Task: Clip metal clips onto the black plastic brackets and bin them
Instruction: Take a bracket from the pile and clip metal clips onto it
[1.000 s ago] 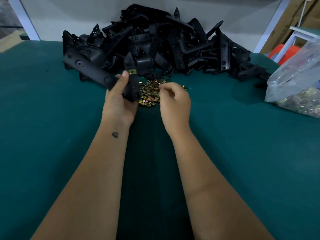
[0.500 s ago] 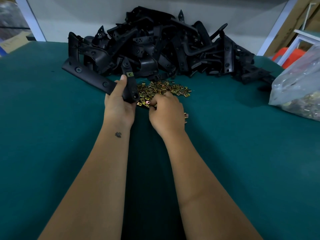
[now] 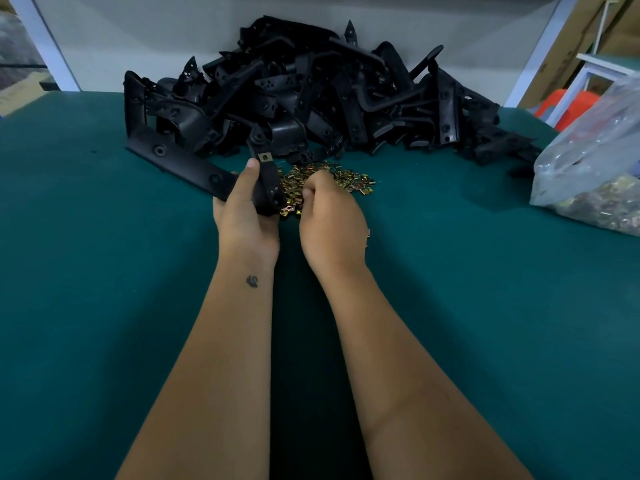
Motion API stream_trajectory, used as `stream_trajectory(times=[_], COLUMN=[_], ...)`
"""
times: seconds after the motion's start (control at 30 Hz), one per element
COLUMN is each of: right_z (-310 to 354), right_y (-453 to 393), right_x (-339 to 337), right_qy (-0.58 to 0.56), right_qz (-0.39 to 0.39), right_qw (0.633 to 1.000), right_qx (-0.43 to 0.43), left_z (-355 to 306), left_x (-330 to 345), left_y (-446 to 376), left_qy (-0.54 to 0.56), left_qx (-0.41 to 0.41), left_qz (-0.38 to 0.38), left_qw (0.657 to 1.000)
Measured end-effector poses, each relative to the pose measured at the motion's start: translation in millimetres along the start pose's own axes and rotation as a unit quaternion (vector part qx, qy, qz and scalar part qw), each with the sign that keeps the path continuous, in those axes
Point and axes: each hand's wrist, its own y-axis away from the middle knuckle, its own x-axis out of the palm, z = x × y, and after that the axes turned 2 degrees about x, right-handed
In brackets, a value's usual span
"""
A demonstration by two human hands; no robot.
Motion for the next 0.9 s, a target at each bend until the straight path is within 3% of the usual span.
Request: stream_trajectory(times=[0.1,0.23,0.9], right_z=[-1,-5,-3], right_y=[2,-3,-6], right_x=[-6,-7,-12], right_qy=[-0.149,-0.251,-0.384], right_qz=[-0.033,-0.065,-0.061], right_qw=[0.987,0.96,0.908], right_qx=[0.044,0.107,0.155], left_z=[2,2,2], left_x=[4,4,4], left_y=[1,4,9], left_qy=[0.028,0.032,-0.02], left_qx=[-0.028,-0.057,-0.098], left_qz=[0.009,0.036,0.106], left_qw=[0.999,0.997,0.989])
